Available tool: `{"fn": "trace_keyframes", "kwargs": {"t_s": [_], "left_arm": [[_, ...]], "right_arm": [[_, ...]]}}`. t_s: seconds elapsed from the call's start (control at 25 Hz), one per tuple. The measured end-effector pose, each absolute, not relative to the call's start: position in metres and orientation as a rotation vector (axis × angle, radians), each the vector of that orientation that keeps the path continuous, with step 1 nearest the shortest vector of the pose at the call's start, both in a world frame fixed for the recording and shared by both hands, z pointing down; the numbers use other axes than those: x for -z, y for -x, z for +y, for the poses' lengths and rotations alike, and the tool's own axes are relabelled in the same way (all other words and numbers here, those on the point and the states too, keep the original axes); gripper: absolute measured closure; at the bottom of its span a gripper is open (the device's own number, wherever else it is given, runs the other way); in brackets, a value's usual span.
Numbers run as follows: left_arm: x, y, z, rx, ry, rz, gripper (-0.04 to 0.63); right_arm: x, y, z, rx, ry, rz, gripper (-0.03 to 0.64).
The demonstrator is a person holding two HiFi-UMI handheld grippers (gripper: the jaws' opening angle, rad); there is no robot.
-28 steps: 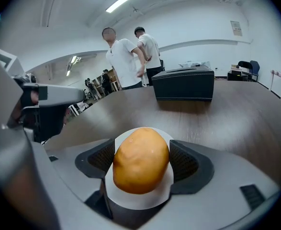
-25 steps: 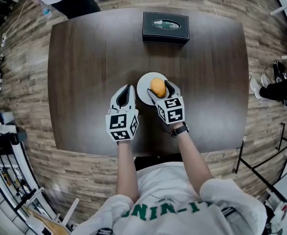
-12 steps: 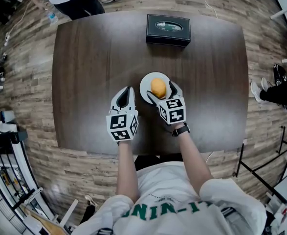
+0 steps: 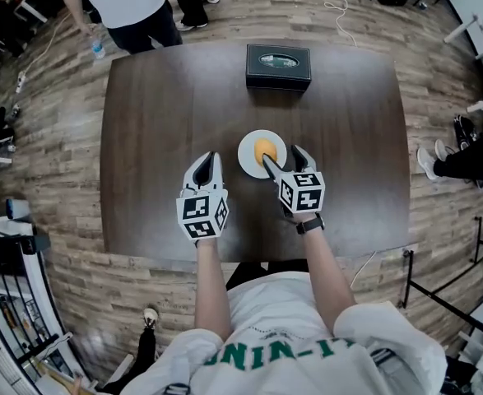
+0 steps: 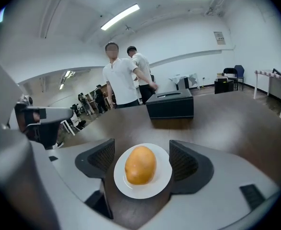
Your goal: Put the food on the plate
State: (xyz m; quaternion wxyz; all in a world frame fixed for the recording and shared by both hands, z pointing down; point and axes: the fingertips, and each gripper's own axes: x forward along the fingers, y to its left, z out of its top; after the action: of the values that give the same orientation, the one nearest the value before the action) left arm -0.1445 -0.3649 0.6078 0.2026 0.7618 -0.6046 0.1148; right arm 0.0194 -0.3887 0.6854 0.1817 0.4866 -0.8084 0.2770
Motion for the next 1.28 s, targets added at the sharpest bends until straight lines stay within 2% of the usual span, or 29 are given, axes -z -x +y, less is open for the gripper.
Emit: {"fn": "trace_keyframes", "kwargs": {"t_s": [0.64, 1.16, 1.28], "left_arm": [[-0.503, 0.152, -0.312, -0.21, -2.308, -1.764, 0.581], [-0.461, 0.158, -0.273, -0.147, -2.375, -1.821, 0.581], [-0.456, 0.162, -0.268, -0.14, -2.377, -1.833, 0.581]], "right_arm": [[-0.543, -0.038, -0.341, -0.544, -1.514, -2.476, 0.316], [-0.473, -0.042, -0.305, -0.296, -1.633, -2.518, 0.382], [-0.467, -0.039, -0.299, -0.265, -1.637, -2.514, 0.415]]}}
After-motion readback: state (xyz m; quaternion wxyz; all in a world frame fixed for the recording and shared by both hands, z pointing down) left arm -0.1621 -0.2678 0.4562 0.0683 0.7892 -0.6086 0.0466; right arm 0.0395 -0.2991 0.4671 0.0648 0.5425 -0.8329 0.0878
